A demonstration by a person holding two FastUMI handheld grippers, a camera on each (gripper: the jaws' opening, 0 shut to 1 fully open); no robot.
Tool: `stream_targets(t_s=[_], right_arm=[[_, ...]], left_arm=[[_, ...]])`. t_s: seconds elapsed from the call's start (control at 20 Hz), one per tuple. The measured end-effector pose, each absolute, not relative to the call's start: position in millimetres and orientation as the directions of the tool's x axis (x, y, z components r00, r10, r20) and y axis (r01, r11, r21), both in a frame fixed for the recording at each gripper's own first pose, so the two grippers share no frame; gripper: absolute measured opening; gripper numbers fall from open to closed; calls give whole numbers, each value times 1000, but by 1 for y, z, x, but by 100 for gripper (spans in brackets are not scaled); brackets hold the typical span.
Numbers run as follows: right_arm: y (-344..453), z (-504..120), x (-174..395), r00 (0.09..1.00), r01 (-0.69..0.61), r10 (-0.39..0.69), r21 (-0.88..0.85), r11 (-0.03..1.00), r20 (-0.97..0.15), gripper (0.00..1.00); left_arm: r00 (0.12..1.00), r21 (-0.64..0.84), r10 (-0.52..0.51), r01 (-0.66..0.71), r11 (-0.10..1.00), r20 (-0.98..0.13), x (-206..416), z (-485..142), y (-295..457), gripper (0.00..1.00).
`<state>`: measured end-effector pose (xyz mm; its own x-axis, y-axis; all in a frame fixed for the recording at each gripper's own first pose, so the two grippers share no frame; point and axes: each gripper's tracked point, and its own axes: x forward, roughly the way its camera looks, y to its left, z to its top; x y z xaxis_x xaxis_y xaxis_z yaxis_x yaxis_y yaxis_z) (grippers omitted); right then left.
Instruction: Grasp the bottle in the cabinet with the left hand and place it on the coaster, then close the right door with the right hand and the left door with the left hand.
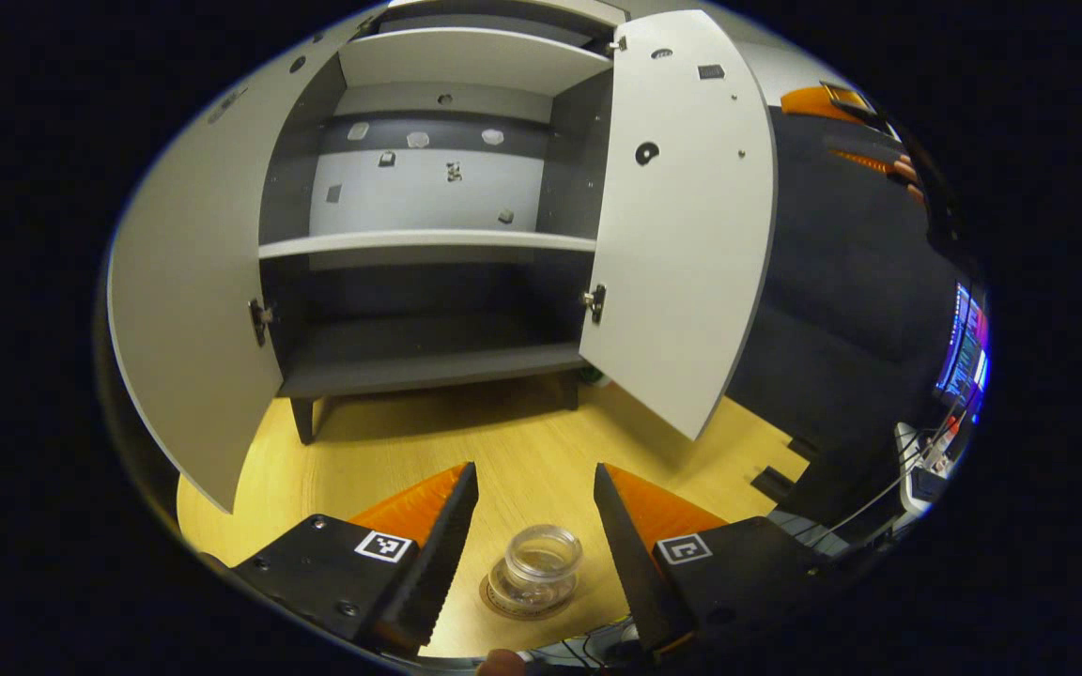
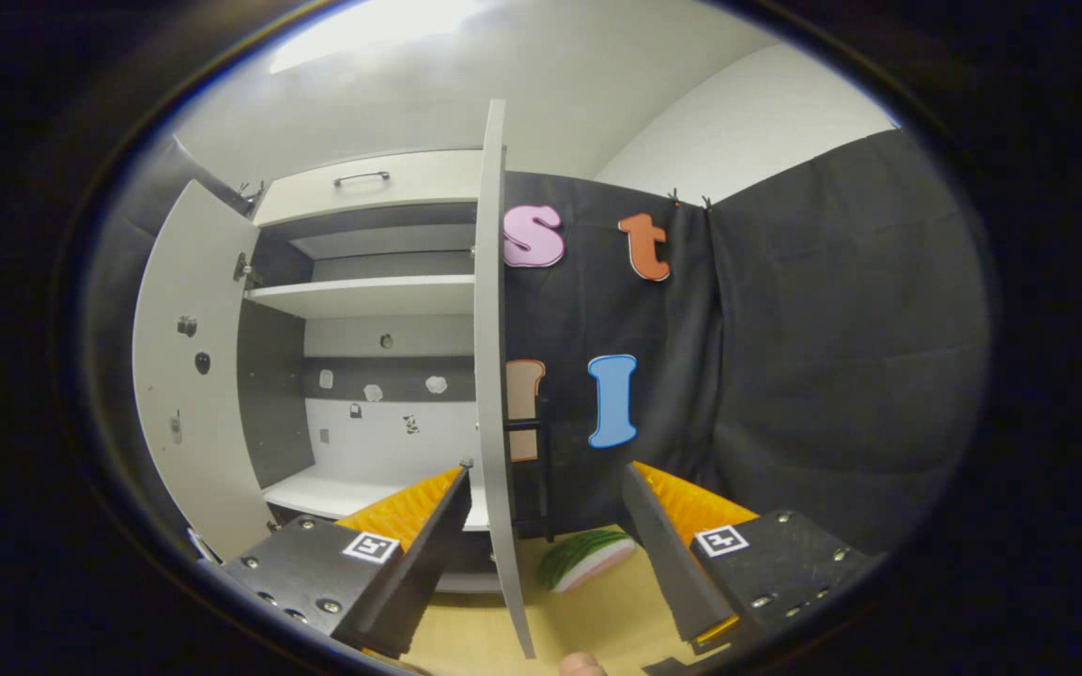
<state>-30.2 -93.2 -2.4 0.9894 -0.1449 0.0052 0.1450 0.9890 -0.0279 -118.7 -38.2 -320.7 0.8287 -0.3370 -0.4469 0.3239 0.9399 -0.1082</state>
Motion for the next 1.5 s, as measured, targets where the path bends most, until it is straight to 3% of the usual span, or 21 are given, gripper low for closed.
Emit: stream_targets(t_s=[0.2, 0.3, 0.4, 0.65, 0.85, 1.0, 1.1, 1.15, 1.2, 1.5], right_arm=[[-104, 0, -29, 986, 168, -167, -21, 986, 14, 99], [-111, -1, -27, 982, 188, -187, -29, 982, 14, 99], [-118, -3, -23, 979, 202, -202, -39, 979, 9, 98], [-126, -15, -8, 975, 222, -223, -59, 973, -5, 98], [-125, -26, 3, 978, 207, -208, -59, 977, -26, 95], [-128, -30, 7, 977, 208, -211, -68, 976, -28, 98], [-126, -29, 9, 980, 195, -197, -63, 979, -27, 94], [-125, -30, 8, 981, 190, -192, -63, 980, -27, 94], [-124, -29, 9, 982, 185, -188, -67, 980, -27, 98], [-117, -29, 9, 984, 176, -179, -90, 980, -24, 93]], left_arm=[[891, -86, -295, 283, 955, -346, -98, -257, -29, 80], [916, -70, -265, 256, 964, -300, -85, -224, -22, 84], [938, -54, -229, 223, 973, -259, -71, -194, -12, 96], [967, -59, -130, 120, 991, -218, -55, -140, 22, 97], [982, -32, -53, 48, 998, -182, -51, -112, 51, 94], [987, -23, -14, 11, 1000, -161, -48, -100, 64, 97], [988, -17, 7, -10, 1000, -154, -47, -96, 73, 97], [988, -17, 15, -17, 1000, -152, -46, -95, 76, 94], [988, -18, 20, -23, 1000, -154, -45, -95, 77, 97], [989, -26, 25, -30, 999, -145, -39, -88, 78, 97]])
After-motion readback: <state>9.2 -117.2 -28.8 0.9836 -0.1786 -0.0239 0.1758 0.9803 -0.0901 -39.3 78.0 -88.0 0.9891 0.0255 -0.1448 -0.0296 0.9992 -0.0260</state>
